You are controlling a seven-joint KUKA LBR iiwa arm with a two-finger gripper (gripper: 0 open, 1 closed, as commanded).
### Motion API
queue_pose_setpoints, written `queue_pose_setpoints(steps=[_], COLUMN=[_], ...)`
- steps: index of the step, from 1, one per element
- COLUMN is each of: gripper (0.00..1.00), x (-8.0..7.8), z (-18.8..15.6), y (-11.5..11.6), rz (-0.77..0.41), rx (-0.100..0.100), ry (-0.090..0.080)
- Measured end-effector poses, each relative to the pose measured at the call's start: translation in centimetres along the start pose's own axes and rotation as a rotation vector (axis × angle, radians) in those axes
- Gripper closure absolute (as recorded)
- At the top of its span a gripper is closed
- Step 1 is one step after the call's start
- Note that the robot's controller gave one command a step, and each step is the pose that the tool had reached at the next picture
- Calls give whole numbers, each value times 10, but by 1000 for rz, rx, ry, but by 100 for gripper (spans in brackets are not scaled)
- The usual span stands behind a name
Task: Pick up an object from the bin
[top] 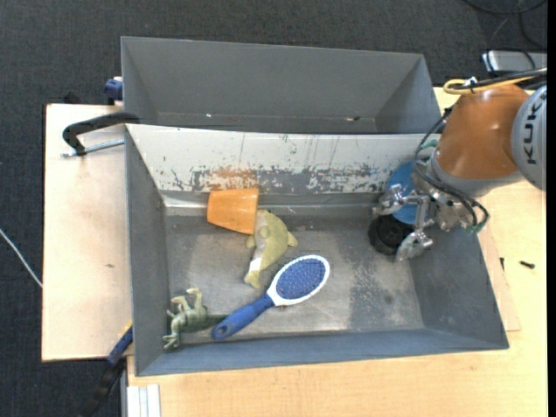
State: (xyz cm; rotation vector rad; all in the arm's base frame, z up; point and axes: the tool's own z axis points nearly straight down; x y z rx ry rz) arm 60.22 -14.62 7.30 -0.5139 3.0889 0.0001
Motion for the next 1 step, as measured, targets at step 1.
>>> queue_pose_setpoints(steps=[1], gripper=[100], x=[-1], z=[-164], y=[16], rz=[-18], rx=[6], ry=[-4])
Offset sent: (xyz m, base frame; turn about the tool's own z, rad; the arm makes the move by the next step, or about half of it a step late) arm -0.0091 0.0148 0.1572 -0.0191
